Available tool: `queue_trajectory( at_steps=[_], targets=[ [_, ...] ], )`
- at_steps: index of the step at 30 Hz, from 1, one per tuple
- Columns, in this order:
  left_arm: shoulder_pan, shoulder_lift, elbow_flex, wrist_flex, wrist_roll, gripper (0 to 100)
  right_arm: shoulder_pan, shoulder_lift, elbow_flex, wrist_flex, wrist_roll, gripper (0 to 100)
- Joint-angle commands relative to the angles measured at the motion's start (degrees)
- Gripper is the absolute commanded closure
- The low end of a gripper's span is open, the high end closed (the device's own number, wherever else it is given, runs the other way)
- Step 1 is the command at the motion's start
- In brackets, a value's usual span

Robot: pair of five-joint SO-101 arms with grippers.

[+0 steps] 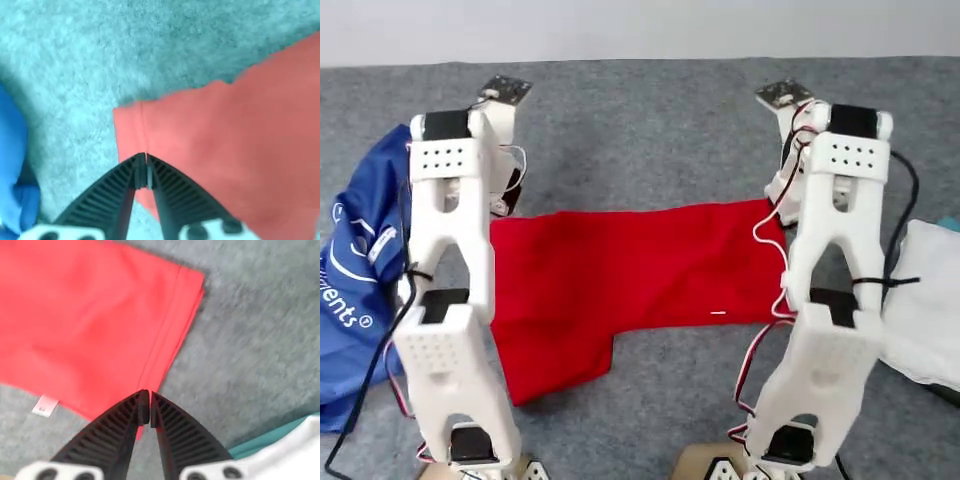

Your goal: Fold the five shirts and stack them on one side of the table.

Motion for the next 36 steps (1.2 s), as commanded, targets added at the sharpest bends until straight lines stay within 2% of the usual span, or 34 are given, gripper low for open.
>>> queue_trajectory(
  at_steps=[1,5,8,12,16,22,29,36],
  targets=[
    [0.1,-9.7,4.6,1.7,1.4,99,-0.4,-8.0,3.6,2.3,-0.6,98.9],
    [0.0,-19.9,12.1,1.7,1.6,99,-1.9,-13.1,9.0,2.3,-0.6,98.9],
    [-2.6,-29.4,16.7,1.6,1.8,99,-4.5,-18.0,14.3,2.3,-0.3,98.9],
    [-12.0,-38.7,23.5,1.6,2.2,99,-10.1,-22.9,20.3,1.9,1.1,98.9],
    [-25.1,-43.0,29.3,0.5,0.4,99,-19.2,-24.0,22.8,1.9,5.1,98.9],
    [-41.9,-42.6,34.6,-5.1,-2.5,99,-34.9,-23.8,22.9,-0.5,5.1,98.9],
    [-52.8,-36.5,36.3,-7.4,-4.7,99,-51.2,-18.2,29.7,-6.5,5.5,98.3],
    [-57.5,-33.7,36.3,-9.8,-6.9,99,-64.7,-15.9,32.9,-8.7,6.8,80.1]
  ],
)
